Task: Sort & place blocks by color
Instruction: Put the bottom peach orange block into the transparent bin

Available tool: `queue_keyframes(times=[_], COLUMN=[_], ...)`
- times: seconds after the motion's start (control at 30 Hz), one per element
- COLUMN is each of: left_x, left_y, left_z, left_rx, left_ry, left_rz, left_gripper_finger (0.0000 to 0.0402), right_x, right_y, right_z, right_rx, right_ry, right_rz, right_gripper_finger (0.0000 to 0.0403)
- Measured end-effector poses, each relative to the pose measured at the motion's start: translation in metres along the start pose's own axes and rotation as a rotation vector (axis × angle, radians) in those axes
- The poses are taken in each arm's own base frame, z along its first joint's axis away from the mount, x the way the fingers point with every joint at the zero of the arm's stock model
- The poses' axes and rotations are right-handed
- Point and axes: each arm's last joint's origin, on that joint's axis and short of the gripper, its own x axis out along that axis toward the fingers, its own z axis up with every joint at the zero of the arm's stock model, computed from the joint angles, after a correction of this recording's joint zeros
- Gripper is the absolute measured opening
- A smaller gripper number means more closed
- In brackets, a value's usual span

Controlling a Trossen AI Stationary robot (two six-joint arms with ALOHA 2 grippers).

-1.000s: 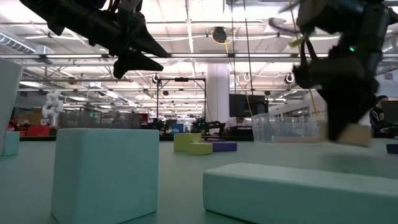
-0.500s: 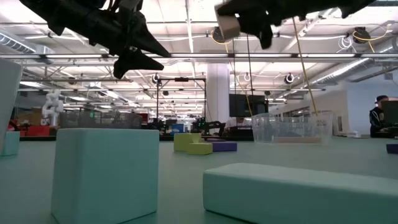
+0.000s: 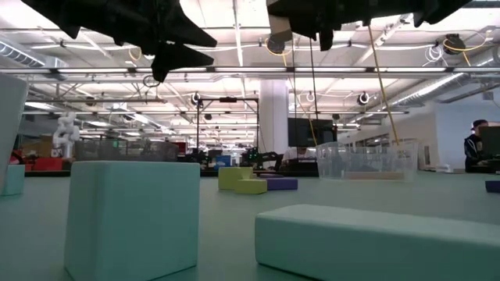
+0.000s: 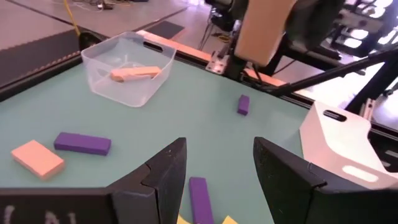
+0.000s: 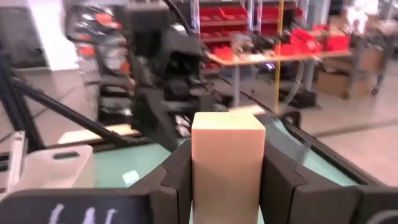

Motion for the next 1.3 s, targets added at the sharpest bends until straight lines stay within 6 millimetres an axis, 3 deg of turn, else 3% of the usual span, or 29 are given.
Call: queue_keyframes(times=[0.2, 0.53, 0.97, 1.2, 1.3], left_x=[-0.001, -0.001, -0.001, -0.001, -0.001], left_y=[-0.004, -0.006, -0.006, -0.004, -0.004], left_z=[-0.002, -0.002, -0.002, -0.002, -0.002], left_rx=[0.004, 0.004, -0.007, -0.029, -0.036], left_ry=[0.007, 0.011, 0.009, 0.009, 0.013], left_rz=[-0.018, -0.023, -0.024, -0.018, -0.016], left_gripper_finger=[0.0186, 0.0186, 0.0186, 0.0186, 0.0186], right_x=[0.003, -0.008, -0.030, -0.039, -0.042], right_y=[-0.023, -0.091, -0.157, -0.175, -0.179], right_z=[-0.020, -0.052, -0.054, -0.055, -0.057], right_rx=[0.071, 0.210, 0.287, 0.318, 0.324], right_ry=[0.196, 0.547, 0.650, 0.682, 0.706], right_rz=[-0.166, -0.523, -0.814, -0.895, -0.917], right_gripper_finger=[0.0110, 0.0110, 0.0110, 0.0110, 0.0140])
